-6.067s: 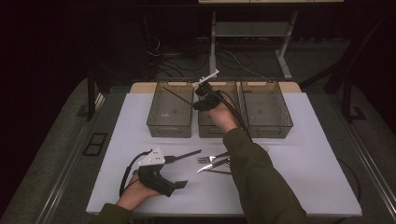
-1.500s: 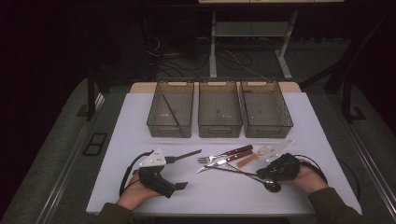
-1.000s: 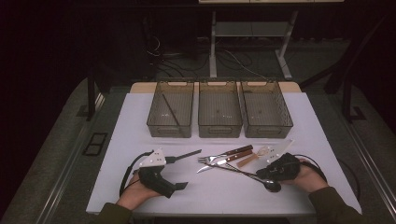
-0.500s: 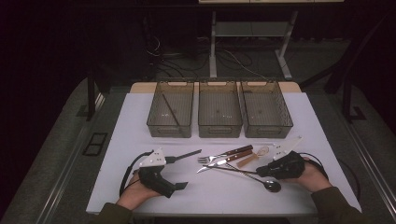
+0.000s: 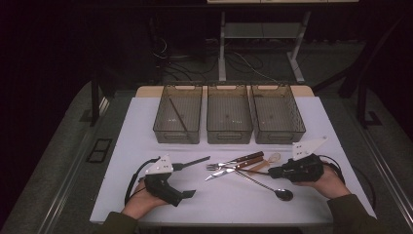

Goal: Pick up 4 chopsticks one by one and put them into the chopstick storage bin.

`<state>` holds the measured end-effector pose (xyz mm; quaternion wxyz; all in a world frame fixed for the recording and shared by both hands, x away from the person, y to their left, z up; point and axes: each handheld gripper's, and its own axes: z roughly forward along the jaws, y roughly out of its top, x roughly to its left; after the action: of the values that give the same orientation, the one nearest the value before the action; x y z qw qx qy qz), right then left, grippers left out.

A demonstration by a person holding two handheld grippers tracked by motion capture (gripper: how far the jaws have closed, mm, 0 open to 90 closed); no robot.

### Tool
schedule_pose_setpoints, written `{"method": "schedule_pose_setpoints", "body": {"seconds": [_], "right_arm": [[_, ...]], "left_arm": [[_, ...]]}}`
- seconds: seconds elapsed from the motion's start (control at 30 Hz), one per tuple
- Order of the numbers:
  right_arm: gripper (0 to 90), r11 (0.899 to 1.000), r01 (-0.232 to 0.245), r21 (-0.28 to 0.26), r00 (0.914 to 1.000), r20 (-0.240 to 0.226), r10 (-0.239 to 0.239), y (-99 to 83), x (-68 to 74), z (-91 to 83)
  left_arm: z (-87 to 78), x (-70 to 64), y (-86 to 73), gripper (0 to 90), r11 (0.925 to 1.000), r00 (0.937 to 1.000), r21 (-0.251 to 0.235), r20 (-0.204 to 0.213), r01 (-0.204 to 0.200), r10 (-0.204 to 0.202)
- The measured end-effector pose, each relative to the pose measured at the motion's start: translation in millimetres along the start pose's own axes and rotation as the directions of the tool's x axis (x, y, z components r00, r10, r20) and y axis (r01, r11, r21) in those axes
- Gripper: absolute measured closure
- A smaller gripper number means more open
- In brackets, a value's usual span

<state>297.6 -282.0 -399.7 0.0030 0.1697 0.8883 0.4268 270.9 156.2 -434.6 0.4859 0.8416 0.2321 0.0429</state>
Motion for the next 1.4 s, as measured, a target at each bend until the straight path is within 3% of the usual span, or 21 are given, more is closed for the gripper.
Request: {"method": "schedule_pose_setpoints", "body": {"seconds": [0.43, 0.7, 1.4], "right_arm": [[85.0, 0.997, -0.036, -0.071, 0.9954, 0.086, 0.042, 13.9, -3.0, -4.0], [85.0, 0.992, -0.065, -0.106, 0.9910, 0.110, 0.077, 25.6, -4.7, -3.1], [85.0, 0.982, -0.129, -0.142, 0.9676, 0.199, 0.156, 60.0, -14.6, 13.6]], "left_arm": [[0.1, 0.3, 0.0, 0.0, 1.0000, 1.0000, 0.001, -0.003, 0.000, 0.000], [0.3, 0.6, -0.2, 0.0, 1.0000, 1.0000, 0.001, -0.003, 0.002, -0.002], [1.4, 2.8, -1.3, 0.0, 1.0000, 0.9999, 0.002, -0.011, 0.001, -0.001]]}}
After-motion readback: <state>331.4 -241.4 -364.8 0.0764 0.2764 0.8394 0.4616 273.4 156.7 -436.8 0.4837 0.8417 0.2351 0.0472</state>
